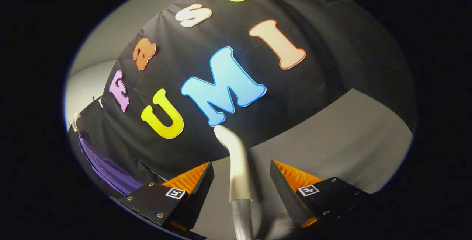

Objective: Iron the clothes twice with a garment steamer, once on the left side and once on the right side.

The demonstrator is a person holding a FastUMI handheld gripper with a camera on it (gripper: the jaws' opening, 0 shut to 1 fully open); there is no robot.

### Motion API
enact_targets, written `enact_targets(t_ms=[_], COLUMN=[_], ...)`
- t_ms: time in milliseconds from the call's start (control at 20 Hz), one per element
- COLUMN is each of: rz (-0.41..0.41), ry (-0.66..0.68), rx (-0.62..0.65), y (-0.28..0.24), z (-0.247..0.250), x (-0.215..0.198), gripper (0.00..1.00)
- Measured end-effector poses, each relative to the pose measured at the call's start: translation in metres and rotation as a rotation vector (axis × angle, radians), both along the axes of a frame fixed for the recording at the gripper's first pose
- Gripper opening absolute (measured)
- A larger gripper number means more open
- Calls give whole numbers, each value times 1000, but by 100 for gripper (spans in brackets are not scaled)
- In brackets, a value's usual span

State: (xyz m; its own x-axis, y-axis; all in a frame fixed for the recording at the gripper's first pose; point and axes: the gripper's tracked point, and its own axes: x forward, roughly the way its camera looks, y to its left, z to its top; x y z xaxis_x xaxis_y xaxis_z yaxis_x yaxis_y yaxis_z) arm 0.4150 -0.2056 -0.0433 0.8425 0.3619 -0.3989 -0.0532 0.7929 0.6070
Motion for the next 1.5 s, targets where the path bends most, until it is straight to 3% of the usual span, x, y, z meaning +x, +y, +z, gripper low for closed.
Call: enact_targets(t_ms=[600,750,950,1200,1500], rz=[138,156,189,186,140], ry=[249,288,321,343,248], rx=[268,300,363,435,404], y=[54,62,72,67,58], z=[-40,-45,-48,-39,1], x=[18,17,16,9,-26], gripper=[92,78,45,38,37])
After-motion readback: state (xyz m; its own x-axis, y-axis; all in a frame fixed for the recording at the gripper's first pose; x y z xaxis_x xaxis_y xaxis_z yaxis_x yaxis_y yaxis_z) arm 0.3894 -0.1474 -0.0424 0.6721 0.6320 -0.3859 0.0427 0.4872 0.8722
